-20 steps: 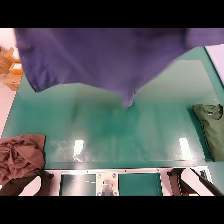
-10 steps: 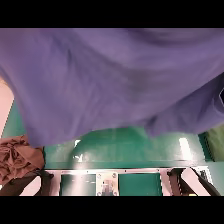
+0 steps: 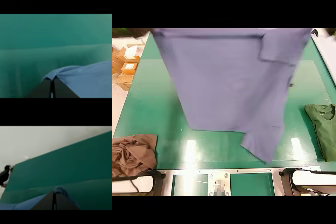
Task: Fold the shirts.
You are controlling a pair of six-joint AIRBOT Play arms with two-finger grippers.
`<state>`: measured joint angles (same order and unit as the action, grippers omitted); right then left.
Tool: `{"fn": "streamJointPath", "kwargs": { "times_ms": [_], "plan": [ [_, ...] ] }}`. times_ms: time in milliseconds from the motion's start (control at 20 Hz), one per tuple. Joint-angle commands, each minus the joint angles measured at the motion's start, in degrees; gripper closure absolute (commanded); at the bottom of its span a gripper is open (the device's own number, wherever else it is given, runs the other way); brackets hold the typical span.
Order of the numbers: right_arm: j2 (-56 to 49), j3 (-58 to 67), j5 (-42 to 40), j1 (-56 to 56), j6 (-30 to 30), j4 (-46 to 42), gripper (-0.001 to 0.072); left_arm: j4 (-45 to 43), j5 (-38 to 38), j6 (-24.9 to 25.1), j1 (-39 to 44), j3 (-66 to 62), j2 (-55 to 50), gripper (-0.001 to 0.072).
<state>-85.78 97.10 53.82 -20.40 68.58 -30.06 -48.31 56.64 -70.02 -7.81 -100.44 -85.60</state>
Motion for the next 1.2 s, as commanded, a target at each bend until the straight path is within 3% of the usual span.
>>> {"fn": "streamJointPath", "kwargs": {
  "times_ms": [0, 300, 350, 400, 450, 500, 600, 700, 850, 950, 1150],
  "plan": [
    [-13.2, -1.2, -7.2, 5.2, 0.0, -1.5, 0.0694, 5.1, -2.6, 5.6, 0.9, 0.6, -14.3, 0.068],
    [-22.5, -1.1, -8.5, 5.3, 2.4, -1.5, 0.0686, 7.1, -11.1, 7.5, 4.1, 0.5, -23.3, 0.0679],
    [-22.5, -0.6, -6.2, 4.3, 2.4, -1.5, 0.0553, 7.2, -9.1, 7.5, 3.8, -0.4, -23.3, 0.0515],
    [-22.5, 0.6, -1.6, 2.7, 2.4, -1.5, 0.0431, 7.2, -4.9, 7.3, 3.0, -1.9, -23.3, 0.0223],
    [-22.5, 1.9, 3.9, 0.8, 2.6, -1.5, 0.0453, 7.1, 0.7, 6.3, 1.9, -4.2, -23.3, 0.0143],
    [-22.2, 2.7, 9.4, -1.4, 3.4, -1.5, 0.0498, 7.0, 7.5, 4.6, 0.3, -6.9, -23.2, 0.0143],
    [-21.0, 2.6, 18.4, -5.4, 3.5, -1.6, 0.0496, 6.6, 19.5, 2.1, -3.2, -11.5, -23.0, 0.0292],
    [-18.8, -0.3, 24.5, -7.9, 3.5, -3.4, 0.0495, 6.2, 27.7, -2.3, -6.2, -13.1, -22.9, 0.0292],
    [-12.0, -11.9, 25.6, -8.7, 3.4, -13.4, 0.0493, -0.3, 38.0, -6.7, -7.7, -10.9, -22.7, 0.0292],
    [-7.1, -20.7, 24.9, -9.3, 3.5, -20.0, 0.0492, -1.0, 38.3, -7.5, -7.7, -4.8, -20.8, 0.0292],
    [0.8, -34.5, 22.0, -13.7, 6.6, -26.5, 0.0464, -1.9, 30.9, -4.7, -7.6, 16.8, -12.3, 0.0292]
  ]
}}
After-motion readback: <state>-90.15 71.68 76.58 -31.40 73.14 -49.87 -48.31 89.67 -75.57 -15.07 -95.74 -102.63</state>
